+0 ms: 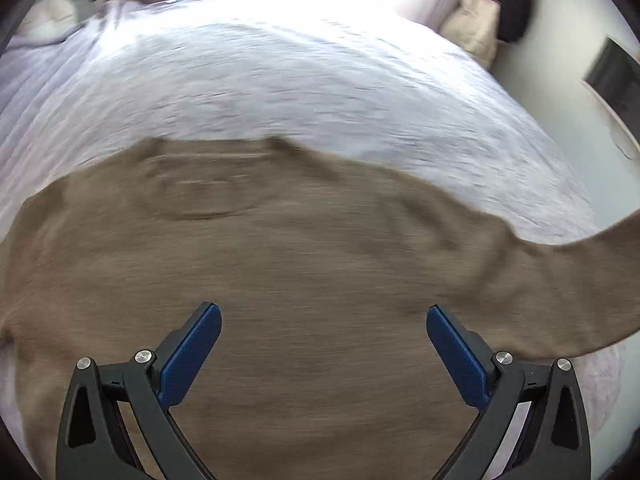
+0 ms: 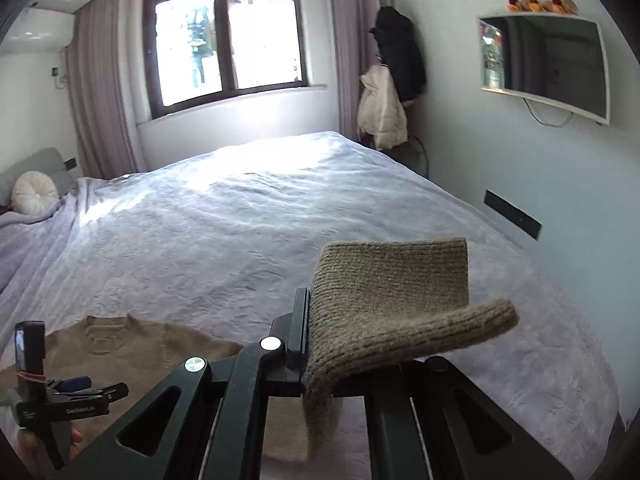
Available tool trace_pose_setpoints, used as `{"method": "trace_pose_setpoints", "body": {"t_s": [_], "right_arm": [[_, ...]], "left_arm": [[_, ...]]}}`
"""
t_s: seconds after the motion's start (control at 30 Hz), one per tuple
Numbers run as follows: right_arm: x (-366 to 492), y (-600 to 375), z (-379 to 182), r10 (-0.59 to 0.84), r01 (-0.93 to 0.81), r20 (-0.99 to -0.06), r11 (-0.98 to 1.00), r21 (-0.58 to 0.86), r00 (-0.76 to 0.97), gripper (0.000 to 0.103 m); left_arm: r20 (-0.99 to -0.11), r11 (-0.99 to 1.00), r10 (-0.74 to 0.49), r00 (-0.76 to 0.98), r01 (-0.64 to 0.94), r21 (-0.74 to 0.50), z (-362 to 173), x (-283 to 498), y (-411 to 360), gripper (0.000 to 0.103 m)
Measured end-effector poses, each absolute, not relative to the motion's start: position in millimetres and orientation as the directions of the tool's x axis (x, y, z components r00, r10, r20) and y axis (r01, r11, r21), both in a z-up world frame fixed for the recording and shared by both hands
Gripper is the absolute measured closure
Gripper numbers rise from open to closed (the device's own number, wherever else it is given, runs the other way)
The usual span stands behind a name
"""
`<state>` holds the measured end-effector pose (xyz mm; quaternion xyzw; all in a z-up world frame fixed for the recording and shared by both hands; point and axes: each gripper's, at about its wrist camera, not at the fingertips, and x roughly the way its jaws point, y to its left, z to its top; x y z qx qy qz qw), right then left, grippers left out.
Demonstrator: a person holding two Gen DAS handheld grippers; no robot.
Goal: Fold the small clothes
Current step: 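Lift the sleeve and fold it across the sweater body, then release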
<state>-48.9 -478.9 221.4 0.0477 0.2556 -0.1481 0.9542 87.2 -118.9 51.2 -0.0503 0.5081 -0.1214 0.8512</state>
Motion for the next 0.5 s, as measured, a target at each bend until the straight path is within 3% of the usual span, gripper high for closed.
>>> {"method": "trace_pose_setpoints", "body": {"t_s": [0.2, 0.5], "right_arm": [[-4, -347, 235, -0.16, 0.137, -0.464, 0.987, -0.082, 0.871, 0.096], [51, -180, 169, -0.046, -0.071, -0.535, 0.978, -0.195, 0.844, 0.096]], "left_arm": [[-0.85, 0.963, -0.247, 0.466, 0.019, -0.27, 32, 91, -21, 0.0], [-0.831, 0.953, -0.212, 0.514, -0.078, -0.292, 32, 77, 84, 0.0]]}}
